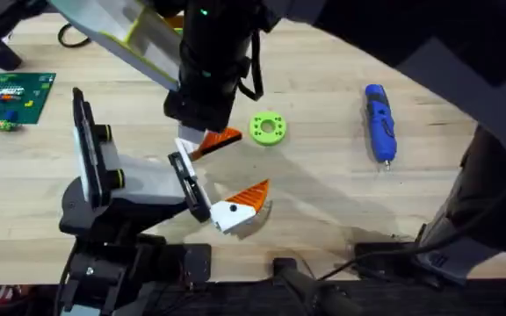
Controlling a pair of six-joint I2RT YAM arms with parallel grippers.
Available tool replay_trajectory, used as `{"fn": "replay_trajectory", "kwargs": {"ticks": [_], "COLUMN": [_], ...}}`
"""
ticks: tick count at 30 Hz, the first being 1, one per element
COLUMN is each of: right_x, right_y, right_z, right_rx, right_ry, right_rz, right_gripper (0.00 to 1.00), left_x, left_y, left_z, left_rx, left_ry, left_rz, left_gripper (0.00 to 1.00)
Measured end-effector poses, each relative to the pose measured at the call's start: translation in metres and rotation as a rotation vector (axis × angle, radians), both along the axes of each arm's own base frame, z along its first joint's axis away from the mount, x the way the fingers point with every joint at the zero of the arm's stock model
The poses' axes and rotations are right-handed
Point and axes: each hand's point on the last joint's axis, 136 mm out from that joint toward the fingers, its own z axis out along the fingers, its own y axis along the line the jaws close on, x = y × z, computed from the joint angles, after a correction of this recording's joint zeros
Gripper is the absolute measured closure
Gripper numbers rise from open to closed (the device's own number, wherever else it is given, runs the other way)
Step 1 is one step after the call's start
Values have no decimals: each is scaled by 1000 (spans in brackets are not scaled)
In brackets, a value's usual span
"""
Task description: Pick up the gripper from the table and insert it into the empty holder that is missing its gripper. Then pick up a screw, insert it into the mounting hole, and use the screwdriver to tighten it. Finally, clean up the table by picking up the vegetable and placing it into the bucket.
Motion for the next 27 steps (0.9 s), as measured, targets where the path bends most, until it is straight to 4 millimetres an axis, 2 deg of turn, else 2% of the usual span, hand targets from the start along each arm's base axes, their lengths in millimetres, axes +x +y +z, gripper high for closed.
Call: {"fn": "replay_trajectory", "kwargs": {"ticks": [16,27], "right_x": [-1,0], "right_y": [-2,-9], "right_z": [21,19], "right_rx": [44,12], "right_ry": [-29,-39], "right_rz": [1,-6], "right_gripper": [998,998], "left_x": [0,0], "left_y": [0,0], "left_z": [0,0], "left_rx": [0,0], "left_ry": [0,0], "left_rz": [0,0], "left_gripper": [14,14]}}
